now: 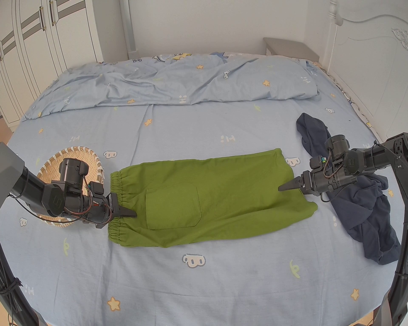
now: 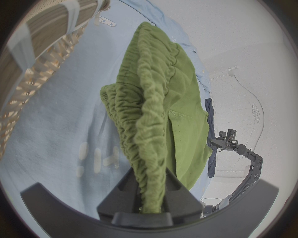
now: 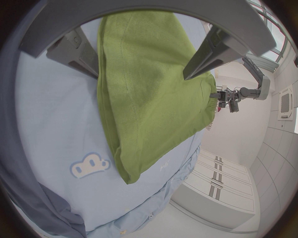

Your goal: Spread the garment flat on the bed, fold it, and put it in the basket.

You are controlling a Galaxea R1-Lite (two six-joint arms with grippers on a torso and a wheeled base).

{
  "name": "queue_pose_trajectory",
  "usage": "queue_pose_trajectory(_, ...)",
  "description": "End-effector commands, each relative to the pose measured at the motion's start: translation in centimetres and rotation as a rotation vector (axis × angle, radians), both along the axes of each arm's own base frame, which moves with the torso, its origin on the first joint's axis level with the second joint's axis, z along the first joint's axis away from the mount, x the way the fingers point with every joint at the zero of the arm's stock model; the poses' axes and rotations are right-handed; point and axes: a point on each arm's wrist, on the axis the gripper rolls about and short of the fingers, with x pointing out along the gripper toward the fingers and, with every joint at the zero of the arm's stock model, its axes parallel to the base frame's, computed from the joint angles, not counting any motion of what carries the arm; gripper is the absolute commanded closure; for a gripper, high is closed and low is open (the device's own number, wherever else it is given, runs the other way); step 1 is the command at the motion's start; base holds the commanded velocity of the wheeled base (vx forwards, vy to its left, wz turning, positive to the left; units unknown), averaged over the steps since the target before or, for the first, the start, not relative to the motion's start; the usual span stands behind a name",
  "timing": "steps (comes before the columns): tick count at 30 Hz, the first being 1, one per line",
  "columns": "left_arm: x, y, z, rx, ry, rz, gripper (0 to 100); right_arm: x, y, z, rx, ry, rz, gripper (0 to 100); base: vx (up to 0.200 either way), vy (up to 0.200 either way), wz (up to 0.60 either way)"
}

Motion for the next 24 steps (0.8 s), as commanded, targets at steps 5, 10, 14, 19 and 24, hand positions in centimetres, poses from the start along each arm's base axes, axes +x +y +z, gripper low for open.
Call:
queue_pose_trajectory(5, 0.0, 0.0, 0.0, 0.001, 0.0, 0.0, 100, 0.6, -2.0, -0.1, 0.107, 0.016, 0.012, 100, 0.0, 0.0, 0.0)
queue_pose_trajectory(10, 0.0, 0.0, 0.0, 0.001, 0.0, -0.002, 100, 1.0, -3.0, 0.0, 0.123, 0.033, 0.0, 100, 0.0, 0.0, 0.0)
queue_pose_trajectory(14, 0.0, 0.0, -0.1, 0.002, 0.001, -0.001, 100, 1.1, -3.3, 0.1, 0.123, 0.036, -0.005, 100, 0.0, 0.0, 0.0)
queue_pose_trajectory(19, 0.1, 0.1, -0.2, 0.001, 0.005, 0.001, 100, 1.2, -3.7, 0.1, 0.127, 0.039, -0.016, 100, 0.0, 0.0, 0.0)
queue_pose_trajectory(24, 0.2, 0.2, -0.1, -0.004, 0.006, 0.009, 100, 0.7, -3.8, 0.6, 0.127, 0.056, -0.018, 100, 0.0, 0.0, 0.0)
